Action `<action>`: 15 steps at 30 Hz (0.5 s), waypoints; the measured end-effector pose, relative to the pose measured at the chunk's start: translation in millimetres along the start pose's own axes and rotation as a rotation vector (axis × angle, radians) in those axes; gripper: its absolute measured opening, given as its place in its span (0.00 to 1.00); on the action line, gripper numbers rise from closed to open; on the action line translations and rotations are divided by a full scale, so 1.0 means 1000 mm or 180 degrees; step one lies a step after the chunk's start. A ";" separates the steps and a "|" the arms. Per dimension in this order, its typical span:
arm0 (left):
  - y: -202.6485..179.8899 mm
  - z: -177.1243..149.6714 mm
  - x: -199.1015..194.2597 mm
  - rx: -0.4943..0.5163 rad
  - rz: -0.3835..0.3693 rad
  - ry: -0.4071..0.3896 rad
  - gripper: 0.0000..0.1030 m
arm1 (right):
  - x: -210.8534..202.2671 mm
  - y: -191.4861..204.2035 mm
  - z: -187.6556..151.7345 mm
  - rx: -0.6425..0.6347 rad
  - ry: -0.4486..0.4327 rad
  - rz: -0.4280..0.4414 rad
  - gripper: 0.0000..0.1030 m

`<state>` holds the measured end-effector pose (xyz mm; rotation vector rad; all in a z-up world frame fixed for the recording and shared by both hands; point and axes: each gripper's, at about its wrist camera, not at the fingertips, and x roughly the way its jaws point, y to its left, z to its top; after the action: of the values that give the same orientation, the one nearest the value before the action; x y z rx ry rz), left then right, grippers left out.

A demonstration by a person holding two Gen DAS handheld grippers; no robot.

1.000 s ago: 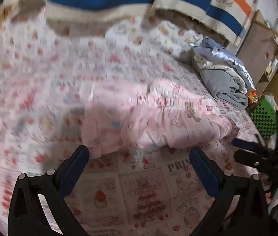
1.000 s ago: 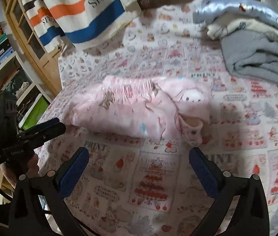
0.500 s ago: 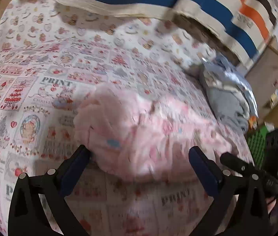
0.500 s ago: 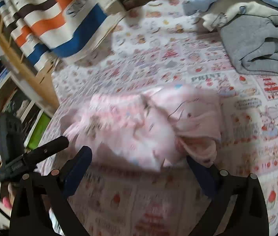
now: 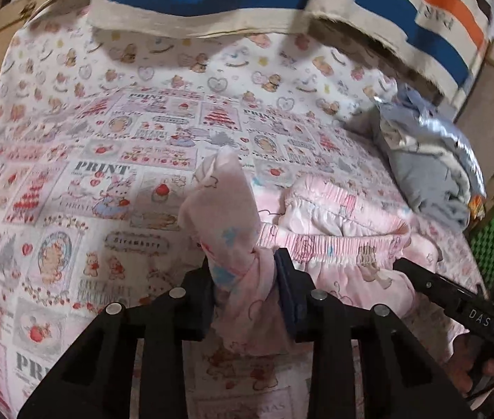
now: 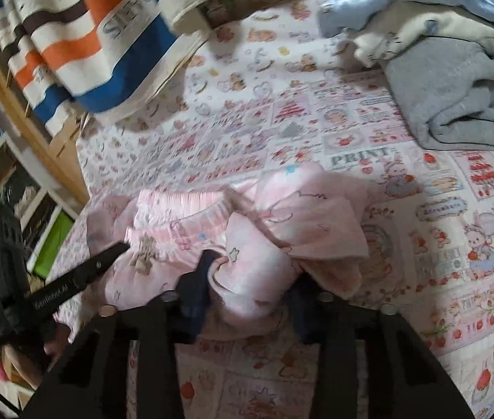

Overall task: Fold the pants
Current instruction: 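Close both grippers on the sides of the folded pink pants bundle, then lift the pink pants bundle with both grippers toward the clothes stack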

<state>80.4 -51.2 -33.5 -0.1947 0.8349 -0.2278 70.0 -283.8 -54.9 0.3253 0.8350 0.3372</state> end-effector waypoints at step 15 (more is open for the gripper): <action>-0.082 0.049 -0.064 0.0847 0.0009 -0.1047 0.17 | -0.102 0.041 0.047 -0.0872 -0.1180 -0.0521 0.21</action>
<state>65.5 -107.8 65.6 0.0196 0.4721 -0.2927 35.2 -296.0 59.0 0.0579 0.4395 0.2249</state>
